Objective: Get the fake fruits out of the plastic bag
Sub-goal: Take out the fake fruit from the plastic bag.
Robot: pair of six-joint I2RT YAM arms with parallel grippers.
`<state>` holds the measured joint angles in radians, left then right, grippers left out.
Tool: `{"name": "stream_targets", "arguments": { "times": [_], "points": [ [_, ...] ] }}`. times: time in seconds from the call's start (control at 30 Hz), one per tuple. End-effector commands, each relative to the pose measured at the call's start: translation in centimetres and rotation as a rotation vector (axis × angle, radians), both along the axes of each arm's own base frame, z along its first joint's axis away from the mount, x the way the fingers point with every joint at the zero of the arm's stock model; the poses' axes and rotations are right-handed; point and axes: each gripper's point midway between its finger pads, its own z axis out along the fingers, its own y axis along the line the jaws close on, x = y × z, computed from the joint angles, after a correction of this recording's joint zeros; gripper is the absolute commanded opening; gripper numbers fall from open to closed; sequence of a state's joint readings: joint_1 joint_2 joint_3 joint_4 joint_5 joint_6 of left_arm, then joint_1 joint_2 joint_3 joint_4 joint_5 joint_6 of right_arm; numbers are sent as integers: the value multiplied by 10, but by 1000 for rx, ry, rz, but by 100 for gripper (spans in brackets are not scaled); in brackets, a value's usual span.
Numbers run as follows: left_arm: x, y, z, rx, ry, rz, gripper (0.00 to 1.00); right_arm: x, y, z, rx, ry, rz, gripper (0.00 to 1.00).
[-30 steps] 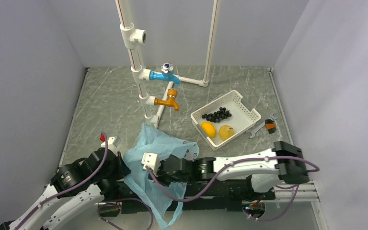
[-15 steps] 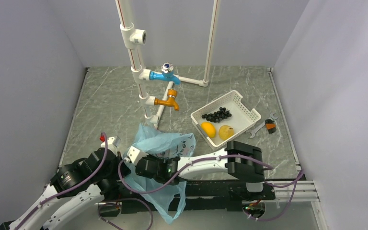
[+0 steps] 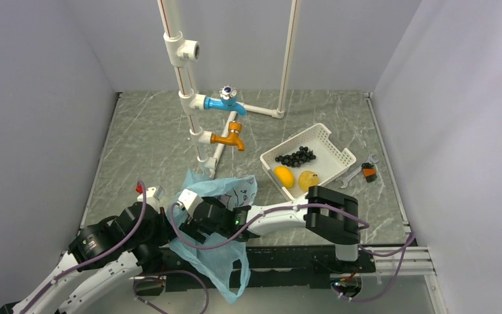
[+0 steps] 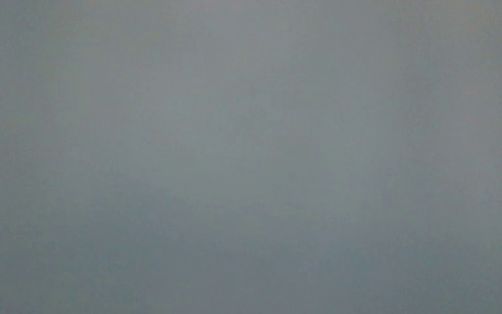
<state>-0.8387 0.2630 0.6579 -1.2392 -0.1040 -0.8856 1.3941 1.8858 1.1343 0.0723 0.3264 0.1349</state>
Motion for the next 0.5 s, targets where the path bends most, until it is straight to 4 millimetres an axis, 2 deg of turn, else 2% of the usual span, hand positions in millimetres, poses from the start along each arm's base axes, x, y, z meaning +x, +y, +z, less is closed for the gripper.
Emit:
{"name": "stream_targets", "arguments": {
  "times": [0.0, 0.17, 0.27, 0.4, 0.47],
  "points": [
    [2, 0, 2, -11, -15, 11, 0, -11, 36, 37, 219, 48, 89, 96],
    [2, 0, 2, -13, -15, 13, 0, -21, 51, 38, 290, 54, 169, 99],
    [2, 0, 2, -13, -14, 14, 0, -26, 59, 23, 280, 67, 212, 99],
    [2, 1, 2, -14, -15, 16, 0, -21, 69, -5, 239, 75, 195, 99],
    [2, 1, 2, -16, -17, 18, 0, -17, 70, -15, 221, 78, 182, 96]
  ]
}}
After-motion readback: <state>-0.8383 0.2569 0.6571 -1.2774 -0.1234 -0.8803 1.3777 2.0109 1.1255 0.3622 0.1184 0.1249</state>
